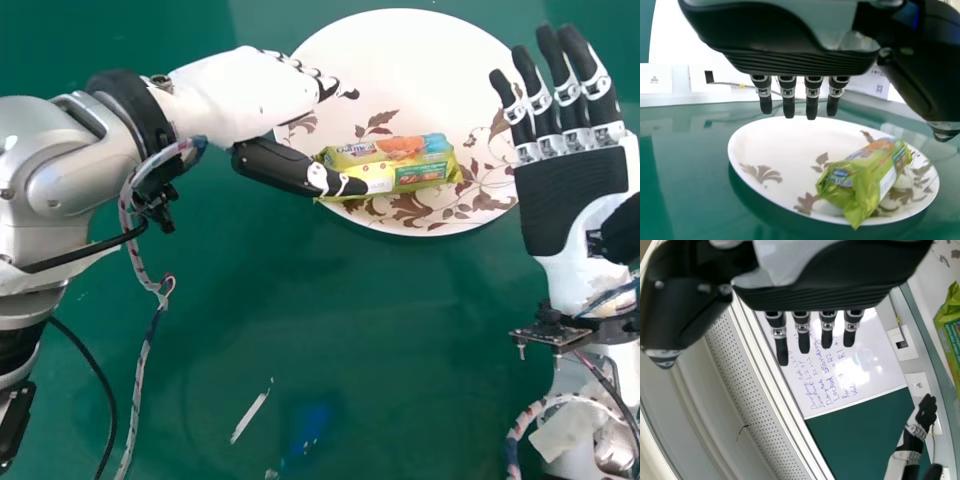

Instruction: Pick up biscuit and place it in the plate

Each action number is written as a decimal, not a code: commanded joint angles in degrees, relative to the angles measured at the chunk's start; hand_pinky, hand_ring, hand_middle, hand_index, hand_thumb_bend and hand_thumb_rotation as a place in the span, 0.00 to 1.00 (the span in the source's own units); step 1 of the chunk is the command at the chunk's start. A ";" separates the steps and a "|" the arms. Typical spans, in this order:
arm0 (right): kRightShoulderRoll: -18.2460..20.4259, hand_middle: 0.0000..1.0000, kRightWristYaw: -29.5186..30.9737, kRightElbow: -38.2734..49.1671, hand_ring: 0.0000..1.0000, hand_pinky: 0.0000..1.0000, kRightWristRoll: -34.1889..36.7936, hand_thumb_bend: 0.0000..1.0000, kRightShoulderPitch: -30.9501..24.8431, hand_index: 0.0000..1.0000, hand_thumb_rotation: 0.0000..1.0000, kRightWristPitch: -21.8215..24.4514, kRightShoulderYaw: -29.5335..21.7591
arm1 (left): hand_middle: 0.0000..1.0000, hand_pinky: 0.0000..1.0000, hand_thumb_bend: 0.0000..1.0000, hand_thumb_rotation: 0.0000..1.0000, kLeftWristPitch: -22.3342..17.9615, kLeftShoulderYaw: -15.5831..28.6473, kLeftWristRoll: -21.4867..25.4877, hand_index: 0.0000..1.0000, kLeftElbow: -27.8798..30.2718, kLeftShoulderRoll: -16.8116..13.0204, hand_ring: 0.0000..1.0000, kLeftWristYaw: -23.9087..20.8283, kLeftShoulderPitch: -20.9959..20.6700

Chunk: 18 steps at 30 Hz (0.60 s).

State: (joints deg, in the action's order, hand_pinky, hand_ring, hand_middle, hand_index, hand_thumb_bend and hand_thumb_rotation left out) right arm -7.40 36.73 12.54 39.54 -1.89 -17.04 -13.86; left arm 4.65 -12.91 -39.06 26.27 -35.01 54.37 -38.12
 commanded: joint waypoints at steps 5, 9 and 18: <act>0.19 1.00 0.45 -0.46 1.00 0.99 0.32 1.00 -1.00 0.88 0.56 -0.27 -0.77 | 1.00 1.00 1.00 0.78 -1.05 3.30 3.17 0.99 2.69 -2.54 1.00 -2.34 3.63; -0.21 1.00 1.29 -0.88 1.00 0.98 1.16 1.00 -0.87 0.88 0.57 0.58 -0.73 | 1.00 1.00 1.00 0.80 -0.91 4.62 4.76 1.00 2.82 -2.45 1.00 -4.00 5.22; -1.35 1.00 2.56 -0.96 1.00 0.89 2.61 1.00 -0.73 0.87 0.63 2.64 -2.08 | 1.00 1.00 1.00 0.85 -0.93 7.78 9.79 0.99 3.06 -1.11 1.00 -10.92 10.71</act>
State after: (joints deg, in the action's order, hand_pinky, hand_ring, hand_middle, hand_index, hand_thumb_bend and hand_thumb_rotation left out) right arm -8.62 38.66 11.93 41.69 -1.95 -14.48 -15.54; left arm 3.61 -6.68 -30.18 28.59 -36.50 45.14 -29.23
